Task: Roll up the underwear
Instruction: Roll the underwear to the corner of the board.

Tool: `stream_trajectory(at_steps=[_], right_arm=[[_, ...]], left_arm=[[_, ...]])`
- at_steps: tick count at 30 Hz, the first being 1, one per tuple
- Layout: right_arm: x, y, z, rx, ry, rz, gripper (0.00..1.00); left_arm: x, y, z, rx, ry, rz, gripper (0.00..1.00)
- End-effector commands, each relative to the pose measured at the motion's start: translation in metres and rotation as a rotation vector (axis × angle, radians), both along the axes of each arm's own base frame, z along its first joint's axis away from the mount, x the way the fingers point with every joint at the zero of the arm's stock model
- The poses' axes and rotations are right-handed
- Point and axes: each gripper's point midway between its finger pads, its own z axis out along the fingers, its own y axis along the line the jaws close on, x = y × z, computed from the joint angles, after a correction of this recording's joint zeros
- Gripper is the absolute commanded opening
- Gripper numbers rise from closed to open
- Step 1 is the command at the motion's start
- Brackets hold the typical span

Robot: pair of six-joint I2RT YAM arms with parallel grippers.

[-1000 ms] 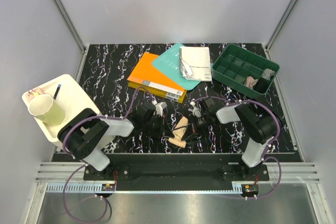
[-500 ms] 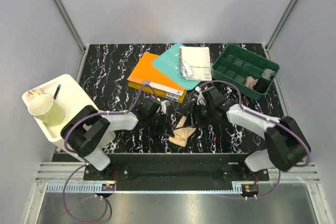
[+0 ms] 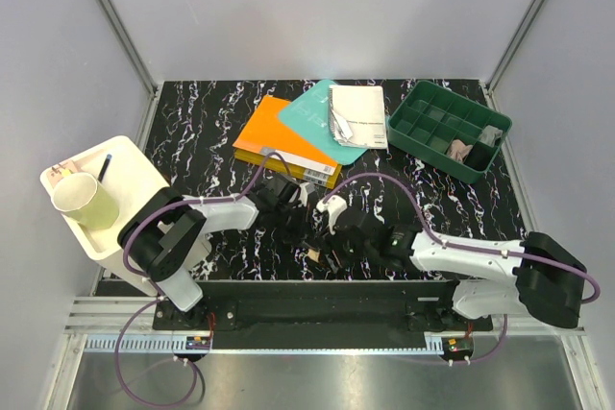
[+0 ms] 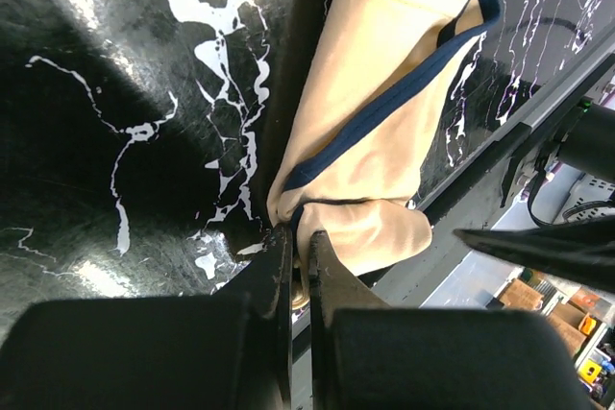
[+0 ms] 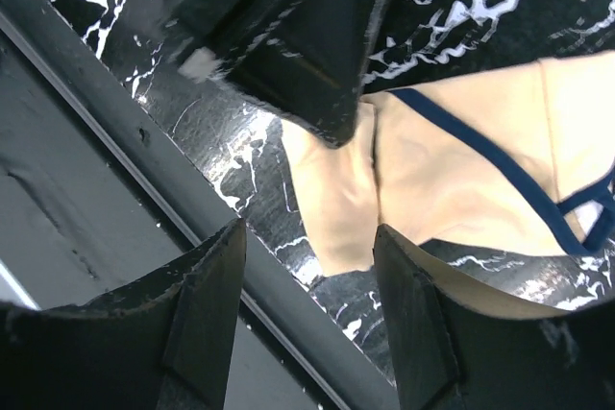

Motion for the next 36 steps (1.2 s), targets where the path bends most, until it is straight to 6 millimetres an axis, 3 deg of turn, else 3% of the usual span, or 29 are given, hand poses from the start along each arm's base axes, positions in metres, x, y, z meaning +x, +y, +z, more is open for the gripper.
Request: stream_trajectory(at_steps=[1, 9, 16, 19, 25, 30, 33, 36], right_arm=[[0.008, 0.016, 0.004, -0.015, -0.161, 0.005, 0.62], [-0.001, 0.026, -0.013, -0.09, -0.218, 0.035, 0.58], [-0.003, 0.021, -0.036, -0.164, -0.208, 0.02, 0.52], [-0.004, 0.018, -0.049, -0.206, -0.193, 0.008, 0.44], [-0.01, 0.006, -0.079, -0.316, -0.133, -0.009, 0.15], [-0.017, 0.01, -0.068, -0.253, -0.096, 0.015, 0.07], [-0.02, 0.011, -0.059, -0.174, -0.039, 0.035, 0.05], [-0.018, 0.011, -0.05, -0.076, 0.04, 0.048, 0.04]], left_arm=[[-0.004, 0.012, -0.01, 0.061, 0.032, -0.005, 0.0], [-0.005, 0.013, -0.012, 0.065, 0.044, -0.006, 0.0], [-0.004, 0.014, -0.011, 0.062, 0.044, -0.005, 0.0], [-0.004, 0.014, -0.011, 0.06, 0.047, -0.005, 0.0], [-0.002, 0.013, -0.003, 0.04, 0.027, -0.001, 0.0], [0.004, 0.021, 0.007, 0.015, -0.007, 0.053, 0.32], [0.008, 0.026, 0.014, 0.008, -0.035, 0.086, 0.45], [0.011, 0.031, 0.02, 0.004, -0.071, 0.117, 0.49]])
